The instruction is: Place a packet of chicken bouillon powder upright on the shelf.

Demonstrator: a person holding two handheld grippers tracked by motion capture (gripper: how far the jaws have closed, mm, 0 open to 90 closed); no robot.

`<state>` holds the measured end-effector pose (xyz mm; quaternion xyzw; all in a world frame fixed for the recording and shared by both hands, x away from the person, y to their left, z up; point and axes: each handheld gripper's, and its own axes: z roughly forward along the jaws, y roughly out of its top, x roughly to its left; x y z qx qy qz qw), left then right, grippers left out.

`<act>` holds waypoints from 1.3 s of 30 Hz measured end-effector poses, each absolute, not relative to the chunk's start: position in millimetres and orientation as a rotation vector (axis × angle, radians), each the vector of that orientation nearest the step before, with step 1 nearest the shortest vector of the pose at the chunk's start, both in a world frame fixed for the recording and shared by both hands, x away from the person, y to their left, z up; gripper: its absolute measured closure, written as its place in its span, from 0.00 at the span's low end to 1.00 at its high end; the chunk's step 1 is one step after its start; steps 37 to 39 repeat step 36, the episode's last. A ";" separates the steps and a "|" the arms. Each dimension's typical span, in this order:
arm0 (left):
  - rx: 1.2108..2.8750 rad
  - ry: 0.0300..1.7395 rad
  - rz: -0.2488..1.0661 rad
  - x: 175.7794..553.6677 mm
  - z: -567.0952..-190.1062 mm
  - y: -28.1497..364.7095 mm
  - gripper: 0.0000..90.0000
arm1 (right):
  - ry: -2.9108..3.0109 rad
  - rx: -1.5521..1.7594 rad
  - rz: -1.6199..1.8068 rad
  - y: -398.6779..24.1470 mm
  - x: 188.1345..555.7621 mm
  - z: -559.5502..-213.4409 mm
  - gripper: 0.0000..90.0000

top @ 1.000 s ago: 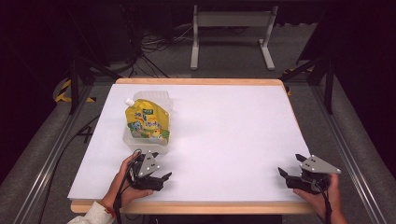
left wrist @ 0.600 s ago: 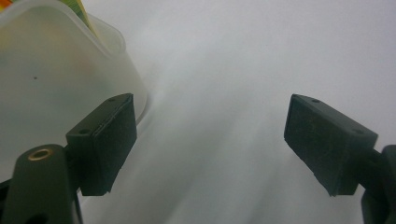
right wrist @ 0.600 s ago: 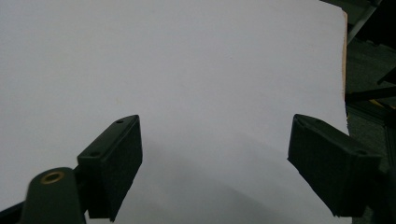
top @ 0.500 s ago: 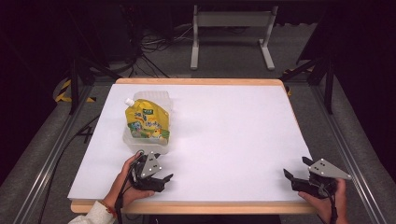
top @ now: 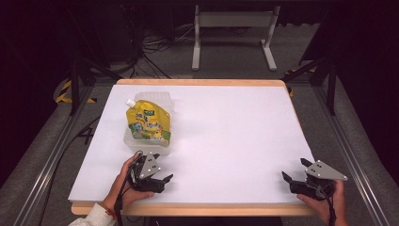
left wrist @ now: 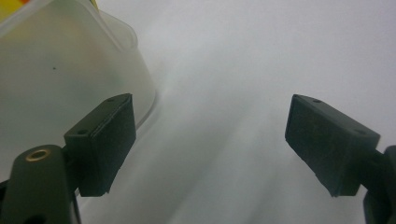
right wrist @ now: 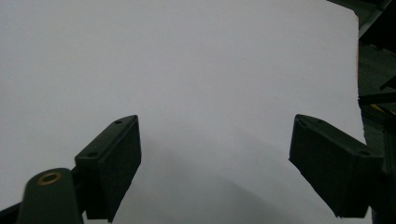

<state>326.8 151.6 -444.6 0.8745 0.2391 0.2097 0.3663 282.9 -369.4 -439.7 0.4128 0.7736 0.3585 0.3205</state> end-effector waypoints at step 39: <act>2.260 0.611 0.532 328.6 -446.1 148.9 0.18 | 2.031 1.088 0.928 -369.7 284.0 -441.3 0.19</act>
